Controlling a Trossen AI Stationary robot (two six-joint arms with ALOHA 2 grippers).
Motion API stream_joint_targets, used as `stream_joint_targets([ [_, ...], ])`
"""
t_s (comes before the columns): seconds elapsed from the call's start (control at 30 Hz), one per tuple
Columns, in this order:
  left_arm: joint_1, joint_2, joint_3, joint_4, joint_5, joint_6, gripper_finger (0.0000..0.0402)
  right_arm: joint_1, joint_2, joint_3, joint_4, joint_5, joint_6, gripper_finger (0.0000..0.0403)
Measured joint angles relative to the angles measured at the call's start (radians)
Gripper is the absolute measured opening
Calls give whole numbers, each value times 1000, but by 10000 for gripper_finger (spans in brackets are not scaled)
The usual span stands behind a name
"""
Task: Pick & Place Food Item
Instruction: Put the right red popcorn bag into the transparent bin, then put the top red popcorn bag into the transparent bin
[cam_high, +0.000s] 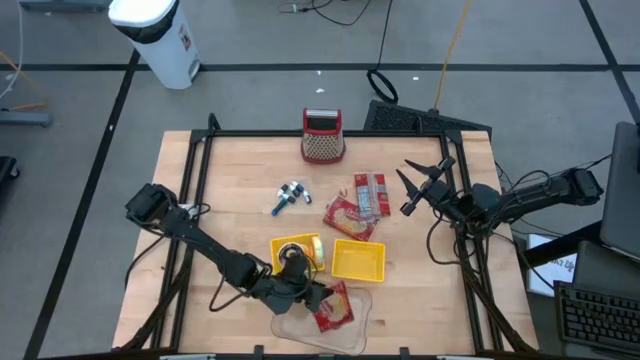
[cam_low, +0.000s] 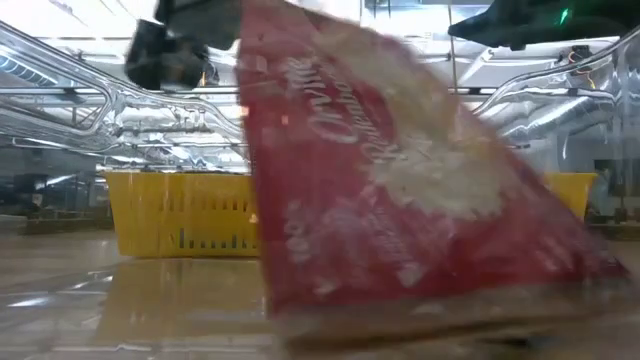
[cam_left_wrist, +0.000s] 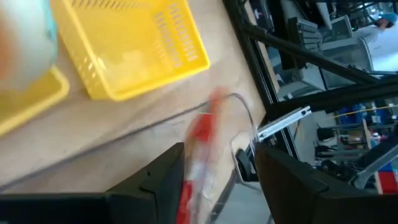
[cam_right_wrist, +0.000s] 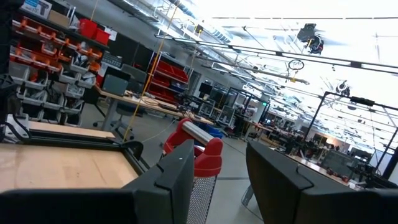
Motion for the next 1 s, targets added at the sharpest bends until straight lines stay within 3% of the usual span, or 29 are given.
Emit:
stream_joint_targets([
  [0.27,13,-19,0,133,30,177,191,0,0,0,0,0,-4,135],
  [0.63,5,-86,-2,88,178,166,191,0,1,0,-8,0,6,136],
  [0.83,-9,-284,-2,69,65,488,191,0,1,0,-8,0,56,135],
  [1.0,-95,-472,-1,-33,-183,849,191,0,1,0,-15,0,110,135],
])
